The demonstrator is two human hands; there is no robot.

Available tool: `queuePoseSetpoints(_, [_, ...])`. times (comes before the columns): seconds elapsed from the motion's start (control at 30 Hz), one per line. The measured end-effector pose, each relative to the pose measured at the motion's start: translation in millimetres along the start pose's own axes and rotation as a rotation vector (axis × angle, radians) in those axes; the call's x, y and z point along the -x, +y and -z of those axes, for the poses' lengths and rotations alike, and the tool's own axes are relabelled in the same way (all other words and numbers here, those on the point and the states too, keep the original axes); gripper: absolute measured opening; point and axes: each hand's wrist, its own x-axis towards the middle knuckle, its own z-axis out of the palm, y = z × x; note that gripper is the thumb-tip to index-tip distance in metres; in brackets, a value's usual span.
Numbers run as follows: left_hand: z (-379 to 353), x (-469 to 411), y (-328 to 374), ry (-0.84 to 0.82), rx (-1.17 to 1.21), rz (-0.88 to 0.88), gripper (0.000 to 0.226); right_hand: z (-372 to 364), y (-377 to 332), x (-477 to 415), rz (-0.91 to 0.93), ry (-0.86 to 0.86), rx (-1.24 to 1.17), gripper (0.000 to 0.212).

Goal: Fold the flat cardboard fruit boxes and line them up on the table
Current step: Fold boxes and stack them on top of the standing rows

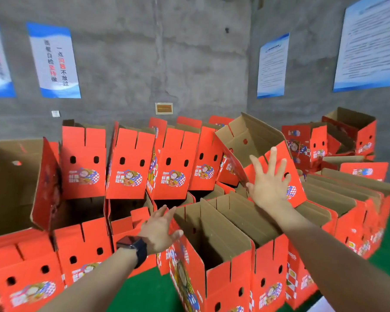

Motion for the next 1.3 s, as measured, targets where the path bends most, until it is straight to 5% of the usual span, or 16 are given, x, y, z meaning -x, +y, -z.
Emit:
queuePoseSetpoints(0.23, [3.3,18.0,-23.0,-0.015,-0.015,0.031,0.076,11.8,-33.1,14.8,0.131,0.108,-0.005,0.098])
queuePoseSetpoints(0.37, [10.2,30.5,-40.2,0.053,0.049,0.020,0.075,21.8,-71.8,34.3,0.313,0.207,-0.084,0.079])
queuePoseSetpoints(0.5, [22.4,64.2,-66.3,0.298,0.184,-0.045,0.063,20.2,-138.7,70.2,0.561,0.273,-0.329,0.056])
queuePoseSetpoints(0.7, [17.9,157.4,-142.1,0.510,0.367,0.144,0.038,-9.0,-280.9,188.1,0.940,-0.240,-0.619,0.033])
queuePoseSetpoints(0.87, [-1.1,270.7,-267.0,0.460,0.334,0.559,0.034,-50.8,-391.7,314.7,1.091,-0.702,-0.602,0.038])
queuePoseSetpoints(1.03, [-16.6,374.7,-385.9,0.311,0.230,0.982,0.040,-77.8,-471.9,411.8,1.152,-0.976,-0.482,0.045])
queuePoseSetpoints(1.23, [-44.5,404.4,-440.6,0.149,0.193,1.022,0.045,-108.6,-519.2,459.9,1.074,-1.116,-0.285,0.046])
queuePoseSetpoints(1.3, [-64.3,402.2,-443.6,0.024,0.149,0.944,0.064,-119.8,-524.3,464.7,1.024,-1.148,-0.236,0.052])
